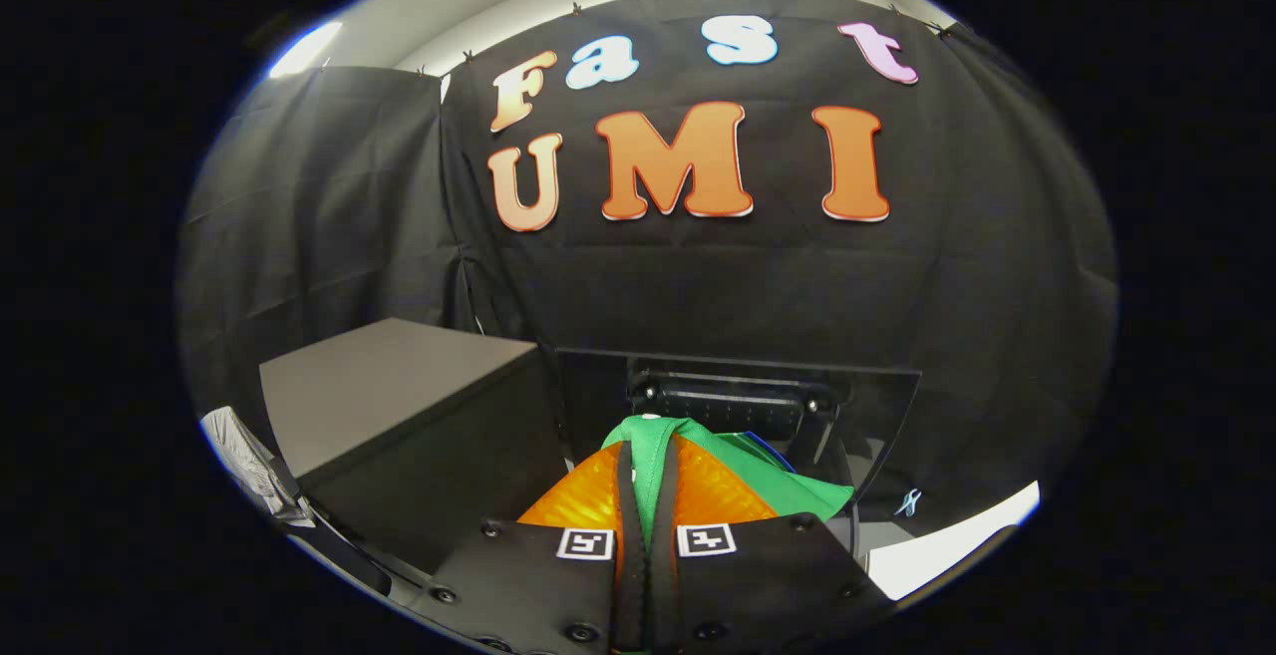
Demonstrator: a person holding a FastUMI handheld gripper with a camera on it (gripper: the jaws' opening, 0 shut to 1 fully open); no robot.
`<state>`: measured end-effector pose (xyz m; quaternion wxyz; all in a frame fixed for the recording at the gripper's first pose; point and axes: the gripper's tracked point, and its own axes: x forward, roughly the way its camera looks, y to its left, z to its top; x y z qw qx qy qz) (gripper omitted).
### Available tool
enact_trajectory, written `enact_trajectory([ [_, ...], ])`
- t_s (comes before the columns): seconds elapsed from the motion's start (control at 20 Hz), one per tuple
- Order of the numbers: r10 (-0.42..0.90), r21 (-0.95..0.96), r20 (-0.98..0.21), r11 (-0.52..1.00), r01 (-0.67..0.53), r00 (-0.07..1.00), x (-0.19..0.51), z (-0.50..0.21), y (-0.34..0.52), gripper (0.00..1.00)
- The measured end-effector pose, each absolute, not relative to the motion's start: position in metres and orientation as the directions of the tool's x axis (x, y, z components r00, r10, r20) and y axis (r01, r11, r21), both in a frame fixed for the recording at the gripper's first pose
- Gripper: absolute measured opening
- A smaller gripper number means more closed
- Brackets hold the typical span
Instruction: Put the clothes into the washing machine and then close the washing machine lid.
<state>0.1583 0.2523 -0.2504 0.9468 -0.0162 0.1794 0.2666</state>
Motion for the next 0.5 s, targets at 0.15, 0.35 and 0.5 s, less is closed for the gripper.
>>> enact_trajectory([
  [0.15,0.489,0.095,-0.414,0.862,-0.497,0.768,0.163,-0.296,0.245,0.10],
  [0.35,0.459,0.104,-0.491,0.875,-0.473,0.740,0.166,-0.354,0.240,0.10],
  [0.5,0.422,0.100,-0.562,0.889,-0.447,0.711,0.168,-0.394,0.233,0.10],
])
